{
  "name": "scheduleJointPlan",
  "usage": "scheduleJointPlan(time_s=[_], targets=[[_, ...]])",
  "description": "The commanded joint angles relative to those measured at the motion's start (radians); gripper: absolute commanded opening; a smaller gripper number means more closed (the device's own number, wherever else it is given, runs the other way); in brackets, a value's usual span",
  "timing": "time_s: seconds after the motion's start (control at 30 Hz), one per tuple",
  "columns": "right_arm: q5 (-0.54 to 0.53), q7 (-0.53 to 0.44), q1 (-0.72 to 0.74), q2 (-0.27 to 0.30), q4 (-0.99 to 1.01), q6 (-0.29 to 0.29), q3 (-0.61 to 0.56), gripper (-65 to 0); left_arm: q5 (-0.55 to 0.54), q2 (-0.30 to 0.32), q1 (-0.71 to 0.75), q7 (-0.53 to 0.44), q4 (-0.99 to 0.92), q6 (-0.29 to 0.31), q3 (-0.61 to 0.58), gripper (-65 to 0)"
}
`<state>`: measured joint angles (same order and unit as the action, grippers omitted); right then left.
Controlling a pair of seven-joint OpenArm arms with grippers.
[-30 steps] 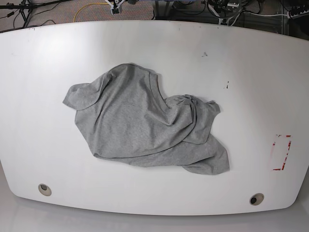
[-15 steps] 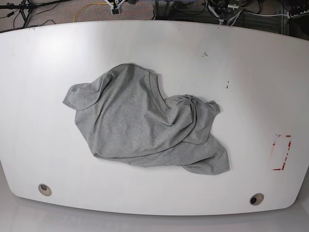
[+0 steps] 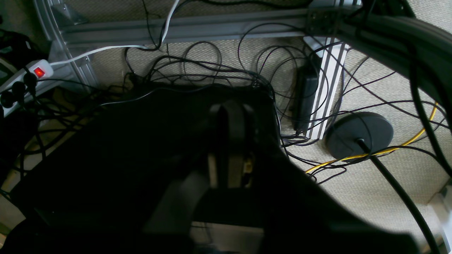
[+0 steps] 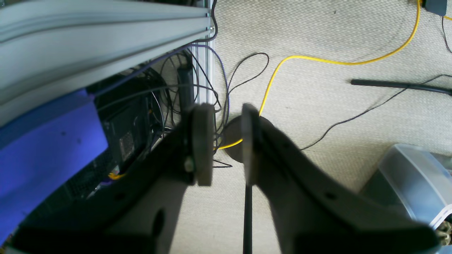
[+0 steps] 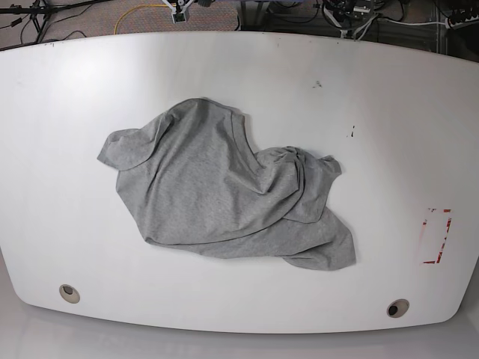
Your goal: Fold the T-shirt properly
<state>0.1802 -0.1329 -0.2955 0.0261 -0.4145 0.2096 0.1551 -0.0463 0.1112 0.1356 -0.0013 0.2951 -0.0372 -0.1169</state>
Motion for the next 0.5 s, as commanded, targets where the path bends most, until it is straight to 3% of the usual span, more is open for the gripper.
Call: scheduleJointPlan(time_s=[0.0, 0.47], targets=[[-0.002, -0.002, -0.010, -0.002, -0.005, 0.004, -0.002, -52.3, -0.001, 0.007, 0.004, -0.003, 0.000, -0.007, 0.003, -63.5], [0.001, -0.001, -0.013, 0.000, -0.003, 0.002, -0.003, -51.8, -0.001, 0.007, 0.005, -0.006, 0.013, -0.007, 0.004, -63.5]])
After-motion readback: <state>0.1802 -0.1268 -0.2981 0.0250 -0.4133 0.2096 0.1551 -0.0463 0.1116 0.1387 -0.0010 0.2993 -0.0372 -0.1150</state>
